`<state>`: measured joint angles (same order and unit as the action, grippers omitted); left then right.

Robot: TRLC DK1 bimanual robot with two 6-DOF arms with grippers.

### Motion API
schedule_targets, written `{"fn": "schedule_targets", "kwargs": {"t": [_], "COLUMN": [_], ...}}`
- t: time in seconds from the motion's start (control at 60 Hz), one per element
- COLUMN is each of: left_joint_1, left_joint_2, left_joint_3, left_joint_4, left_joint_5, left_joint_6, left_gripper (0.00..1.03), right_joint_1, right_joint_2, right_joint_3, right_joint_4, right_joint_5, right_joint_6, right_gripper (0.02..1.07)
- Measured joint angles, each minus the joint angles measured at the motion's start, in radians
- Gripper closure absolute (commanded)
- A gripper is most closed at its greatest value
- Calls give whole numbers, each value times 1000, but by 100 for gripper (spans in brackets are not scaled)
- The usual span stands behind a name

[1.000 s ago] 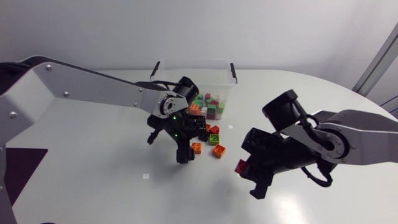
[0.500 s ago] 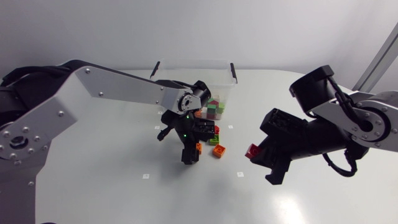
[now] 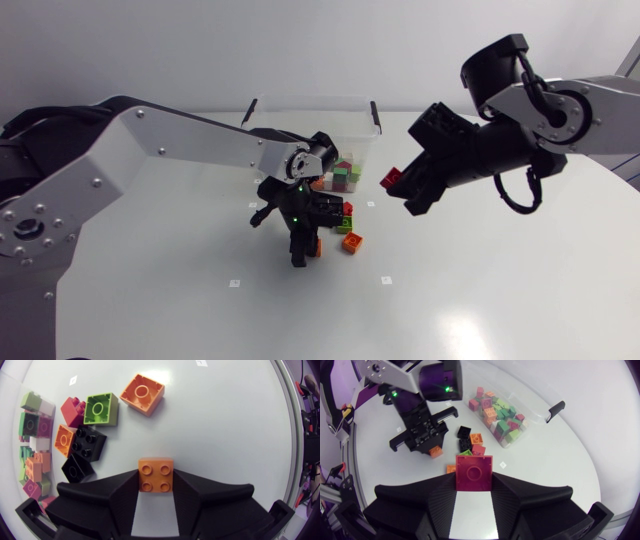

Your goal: Place the duplo bricks in the container

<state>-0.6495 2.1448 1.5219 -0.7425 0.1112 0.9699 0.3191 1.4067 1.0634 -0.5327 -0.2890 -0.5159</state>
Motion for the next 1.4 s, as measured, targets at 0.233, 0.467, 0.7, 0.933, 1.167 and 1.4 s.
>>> {"fn": "schedule_targets", "kwargs": {"t": [0.233, 0.467, 0.7, 0.933, 1.167, 1.4], "left_joint_1": [7, 8, 38, 47, 92, 167], "left_joint_2": [-134, -322, -435, -509, -573, -581], "left_joint_3": [-159, -272, -310, -344, -344, -278], "left_joint_4": [-10, -12, -19, -19, -19, 56], "left_joint_5": [19, 34, 49, 76, 106, 151], "left_joint_6": [0, -5, -30, -61, -108, -220], "left_gripper": [94, 94, 94, 94, 94, 93], "right_joint_1": [0, 3, 27, 47, 85, 108], "right_joint_2": [151, 257, 326, 421, 528, 655], "right_joint_3": [145, 270, 375, 506, 632, 790], "right_joint_4": [84, 137, 142, 141, 140, 110], "right_joint_5": [-3, -3, -2, 5, 43, 83], "right_joint_6": [83, 156, 203, 246, 274, 296], "right_gripper": [75, 75, 75, 75, 75, 49]}}
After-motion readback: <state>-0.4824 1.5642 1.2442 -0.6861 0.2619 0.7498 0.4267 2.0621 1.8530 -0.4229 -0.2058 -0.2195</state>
